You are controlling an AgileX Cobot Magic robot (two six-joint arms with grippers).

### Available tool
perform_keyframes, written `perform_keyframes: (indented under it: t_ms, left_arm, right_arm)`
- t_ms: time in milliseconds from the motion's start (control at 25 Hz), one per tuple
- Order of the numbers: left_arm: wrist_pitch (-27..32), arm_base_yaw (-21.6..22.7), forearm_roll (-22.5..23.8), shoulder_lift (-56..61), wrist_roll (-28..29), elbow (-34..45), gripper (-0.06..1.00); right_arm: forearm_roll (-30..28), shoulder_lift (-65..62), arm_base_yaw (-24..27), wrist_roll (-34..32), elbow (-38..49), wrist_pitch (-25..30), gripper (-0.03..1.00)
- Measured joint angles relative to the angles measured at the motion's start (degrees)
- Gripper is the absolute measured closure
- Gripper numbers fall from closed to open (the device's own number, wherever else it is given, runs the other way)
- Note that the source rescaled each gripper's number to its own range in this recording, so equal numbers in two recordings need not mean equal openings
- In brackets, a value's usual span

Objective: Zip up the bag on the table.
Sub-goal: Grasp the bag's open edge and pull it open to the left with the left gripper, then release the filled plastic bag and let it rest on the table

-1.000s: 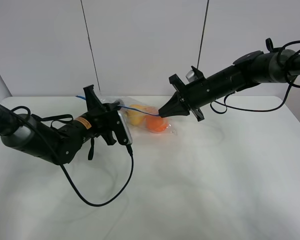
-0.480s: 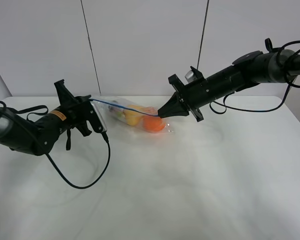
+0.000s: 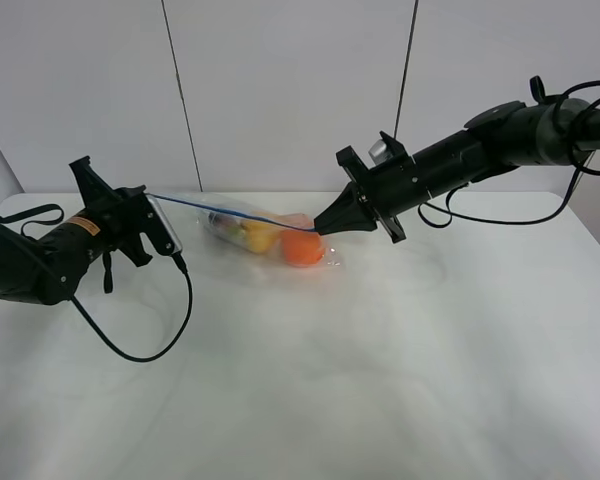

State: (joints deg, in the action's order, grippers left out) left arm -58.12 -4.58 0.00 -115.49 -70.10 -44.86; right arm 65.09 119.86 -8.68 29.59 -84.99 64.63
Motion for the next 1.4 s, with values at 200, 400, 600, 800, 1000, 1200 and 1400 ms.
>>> perform_keyframes:
  t_ms: [200,400,600,800,1000,1200,1400]
  left_arm:
    - [-0.3,0.1,0.9,0.0,0.0,0.0,0.94]
    - [-1.7,1.3,-1.4,0.0,4.2,0.0,0.64]
    - [-2.1,2.1,-1.5,0.0,13.4,0.0,0.1]
    - [-2.8,5.3,-1.6,0.0,20.0,0.0,0.0]
    - [-9.2,8.6,-4.9,0.0,35.1,0.0,-0.01]
    - [-10.2,11.4,-6.3,0.0,53.5,0.0,-0.01]
    - [-1.6,13.2,1.4,0.8,65.1,0.0,-0.01]
  right_arm:
    - [-0.1,0.0,0.0,0.0,0.0,0.0,0.97]
    - [-2.5,0.0,0.1,0.0,0.0,0.5,0.97]
    - [-2.5,0.0,0.0,0.0,0.0,0.5,0.97]
    - [-2.5,0.0,0.0,0.0,0.0,0.5,0.97]
    - [-2.5,0.0,0.0,0.0,0.0,0.5,0.97]
    - [-2.5,0.0,0.0,-0.3,0.0,0.5,0.97]
    - [-2.5,0.0,0.0,-0.5,0.0,0.5,0.97]
